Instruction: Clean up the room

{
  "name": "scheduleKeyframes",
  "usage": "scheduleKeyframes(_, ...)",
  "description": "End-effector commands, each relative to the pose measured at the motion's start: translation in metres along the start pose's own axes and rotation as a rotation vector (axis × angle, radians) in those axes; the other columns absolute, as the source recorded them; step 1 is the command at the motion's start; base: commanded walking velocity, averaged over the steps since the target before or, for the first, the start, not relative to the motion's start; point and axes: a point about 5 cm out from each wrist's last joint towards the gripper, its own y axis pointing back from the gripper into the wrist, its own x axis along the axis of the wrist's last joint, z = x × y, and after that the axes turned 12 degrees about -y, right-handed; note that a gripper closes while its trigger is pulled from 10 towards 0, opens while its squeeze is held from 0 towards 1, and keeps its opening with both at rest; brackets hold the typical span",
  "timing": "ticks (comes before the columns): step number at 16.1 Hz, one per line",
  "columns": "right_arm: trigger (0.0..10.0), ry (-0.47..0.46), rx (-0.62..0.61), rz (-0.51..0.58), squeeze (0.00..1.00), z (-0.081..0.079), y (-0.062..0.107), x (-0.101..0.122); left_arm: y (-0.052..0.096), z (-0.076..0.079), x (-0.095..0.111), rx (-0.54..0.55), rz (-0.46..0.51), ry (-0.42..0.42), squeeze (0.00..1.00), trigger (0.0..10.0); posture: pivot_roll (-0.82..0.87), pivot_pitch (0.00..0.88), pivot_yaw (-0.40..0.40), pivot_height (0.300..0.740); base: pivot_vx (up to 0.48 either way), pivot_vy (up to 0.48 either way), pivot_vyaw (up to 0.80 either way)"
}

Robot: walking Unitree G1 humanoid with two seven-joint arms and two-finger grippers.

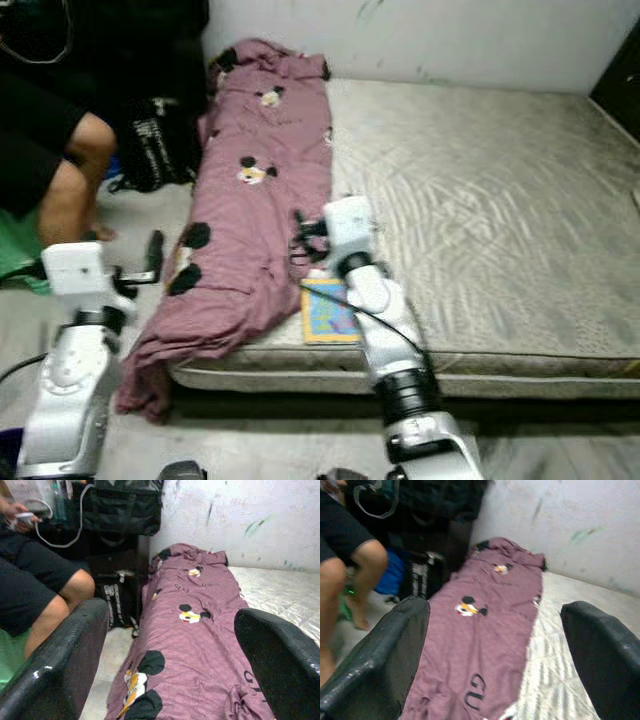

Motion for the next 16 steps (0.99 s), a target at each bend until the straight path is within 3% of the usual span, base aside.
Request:
scheduleKeyframes(1, 10.0, 0.014, -0.023, -0.005, 0.0, 0.0104, 0.001, 0.0003, 0.0, 0.0062, 0.0004, -0.019, 0.003, 0.019, 0.0, 10.0, 0.12, 0.0, -0.036, 0.74, 0.0, 0.0, 0.0)
scheduleKeyframes(9, 10.0, 0.018, -0.026, -0.005, 0.0, 0.0115, 0.0009, 0.0, 0.0006, 0.0097, 0.0046, -0.051, 0.038, 0.046, 0.0, 10.0, 0.11, 0.0, -0.036, 0.74, 0.0, 0.0, 0.0)
scheduleKeyframes(16, 10.0, 0.02, -0.027, -0.004, 0.0, 0.0116, 0.0005, -0.0001, 0.001, 0.0107, 0.0053, -0.061, 0.046, 0.05, 0.0, 10.0, 0.11, 0.0, -0.035, 0.74, 0.3, 0.0, 0.0)
